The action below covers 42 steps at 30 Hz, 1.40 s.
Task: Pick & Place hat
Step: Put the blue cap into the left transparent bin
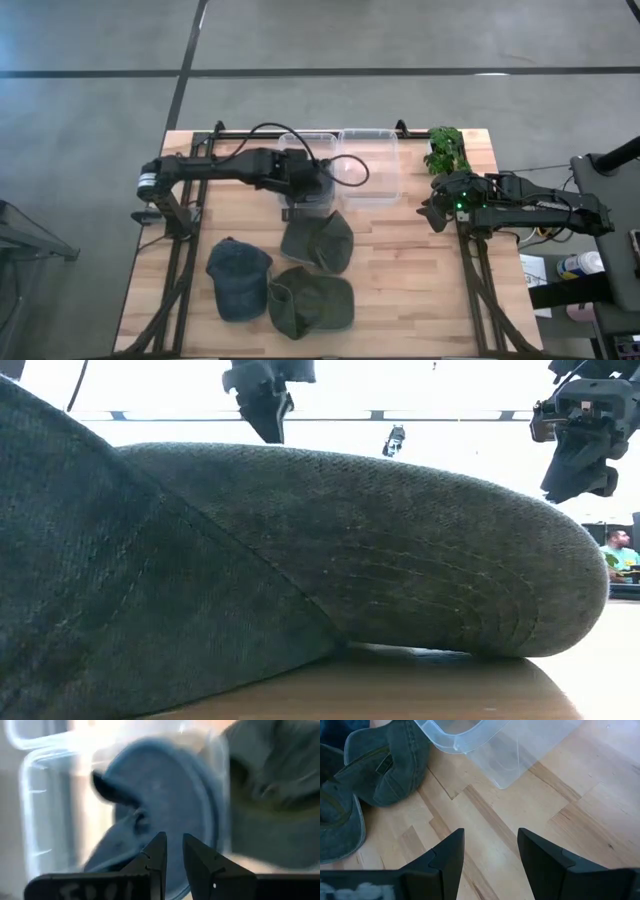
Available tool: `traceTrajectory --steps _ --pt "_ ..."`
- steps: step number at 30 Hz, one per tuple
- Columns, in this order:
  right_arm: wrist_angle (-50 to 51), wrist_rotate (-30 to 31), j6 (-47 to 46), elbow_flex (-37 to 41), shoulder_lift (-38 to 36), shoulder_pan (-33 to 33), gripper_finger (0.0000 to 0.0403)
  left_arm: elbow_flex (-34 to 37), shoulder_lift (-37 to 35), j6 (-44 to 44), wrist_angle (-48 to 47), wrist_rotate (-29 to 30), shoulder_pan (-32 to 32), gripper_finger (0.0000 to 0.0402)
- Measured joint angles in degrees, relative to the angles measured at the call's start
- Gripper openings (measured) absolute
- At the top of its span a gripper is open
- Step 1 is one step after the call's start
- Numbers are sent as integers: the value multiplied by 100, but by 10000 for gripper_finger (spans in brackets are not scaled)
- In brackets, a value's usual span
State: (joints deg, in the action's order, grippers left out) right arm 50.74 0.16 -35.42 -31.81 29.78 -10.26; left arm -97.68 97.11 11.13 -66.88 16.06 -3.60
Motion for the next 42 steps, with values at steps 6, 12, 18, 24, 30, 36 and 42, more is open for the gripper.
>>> traceTrajectory --steps 6,12,18,24,30,36,42 --pt "0 -42 0 -7 0 3 178 -335 -157 169 -95 733 104 55" --pt "-374 -61 50 -68 2 227 178 -419 -270 -34 -877 743 746 55" --pt "-1122 -59 -269 -74 229 714 178 -237 -287 -1767 -1652 978 1806 55" --pt "-1522 -57 -896 -76 869 1647 178 -87 -287 -3249 -1838 892 2854 55" --pt "-2407 170 -1800 -76 1818 2709 178 350 -287 -3430 -1842 279 3580 55" --pt "-3057 803 -2881 -76 2866 3296 178 877 -287 -4307 -1749 191 4236 55" --pt "-3642 1219 -3691 -76 3689 3656 178 1261 -287 -4555 -1411 611 5218 55"
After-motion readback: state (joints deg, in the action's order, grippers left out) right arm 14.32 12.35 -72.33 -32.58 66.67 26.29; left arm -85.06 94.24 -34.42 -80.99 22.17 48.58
